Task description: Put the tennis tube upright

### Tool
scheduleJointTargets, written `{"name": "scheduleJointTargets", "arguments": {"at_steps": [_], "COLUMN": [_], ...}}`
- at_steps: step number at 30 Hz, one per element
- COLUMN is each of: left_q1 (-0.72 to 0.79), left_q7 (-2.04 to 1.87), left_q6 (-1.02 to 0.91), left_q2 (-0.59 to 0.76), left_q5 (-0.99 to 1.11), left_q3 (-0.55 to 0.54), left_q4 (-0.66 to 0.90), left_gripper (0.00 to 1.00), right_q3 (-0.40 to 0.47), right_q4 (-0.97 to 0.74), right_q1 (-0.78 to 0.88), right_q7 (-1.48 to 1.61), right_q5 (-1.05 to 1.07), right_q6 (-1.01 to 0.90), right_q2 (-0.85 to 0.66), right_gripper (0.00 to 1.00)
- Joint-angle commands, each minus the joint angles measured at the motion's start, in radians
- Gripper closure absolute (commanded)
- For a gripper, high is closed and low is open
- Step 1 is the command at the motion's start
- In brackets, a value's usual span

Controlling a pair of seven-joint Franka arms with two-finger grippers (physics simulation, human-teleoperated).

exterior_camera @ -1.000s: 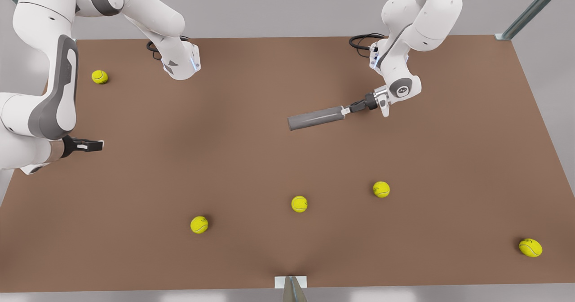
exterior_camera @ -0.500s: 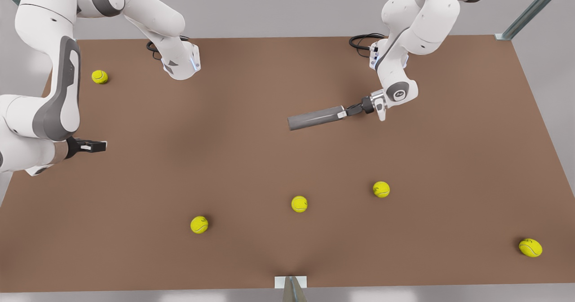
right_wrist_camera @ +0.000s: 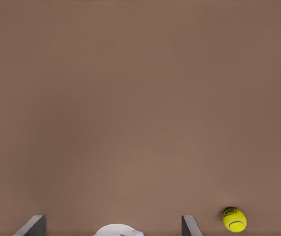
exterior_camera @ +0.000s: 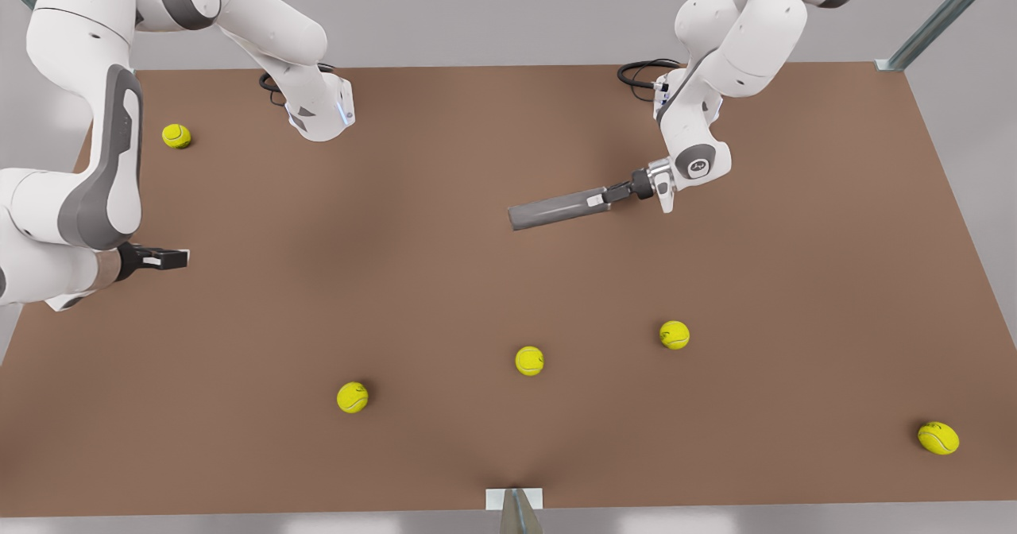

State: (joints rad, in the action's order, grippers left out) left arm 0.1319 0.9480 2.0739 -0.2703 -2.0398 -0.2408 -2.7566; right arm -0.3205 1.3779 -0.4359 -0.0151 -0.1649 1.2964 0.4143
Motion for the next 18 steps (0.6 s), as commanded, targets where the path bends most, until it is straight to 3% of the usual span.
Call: {"name": "scheduleJointTargets", "arguments": {"at_steps": [1, 9, 16, 18], "left_q1": [0.0, 0.0, 0.0, 0.0], "left_q7": [0.0, 0.002, -0.002, -0.002], "left_q6": [0.0, -0.003, -0.003, -0.003], "left_q2": [0.0, 0.008, 0.043, 0.046], "left_q5": [-0.002, -0.002, -0.002, -0.002], "left_q3": [0.0, 0.0, -0.006, -0.011], "left_q4": [0.0, 0.006, 0.006, 0.006], "left_gripper": [0.2, 0.38, 0.41, 0.46], "right_q3": [0.0, 0.0, 0.0, 0.0], "right_q4": [0.0, 0.003, 0.003, 0.003], "right_q1": [0.003, 0.003, 0.009, 0.01], "right_q7": [0.0, 0.001, 0.0, 0.0], "right_q5": [-0.001, 0.001, 0.001, 0.001], "right_q6": [0.0, -0.011, -0.016, -0.016], "right_q2": [0.0, 0.0, 0.001, 0.001], "right_gripper": [0.0, 0.0, 0.0, 0.0]}}
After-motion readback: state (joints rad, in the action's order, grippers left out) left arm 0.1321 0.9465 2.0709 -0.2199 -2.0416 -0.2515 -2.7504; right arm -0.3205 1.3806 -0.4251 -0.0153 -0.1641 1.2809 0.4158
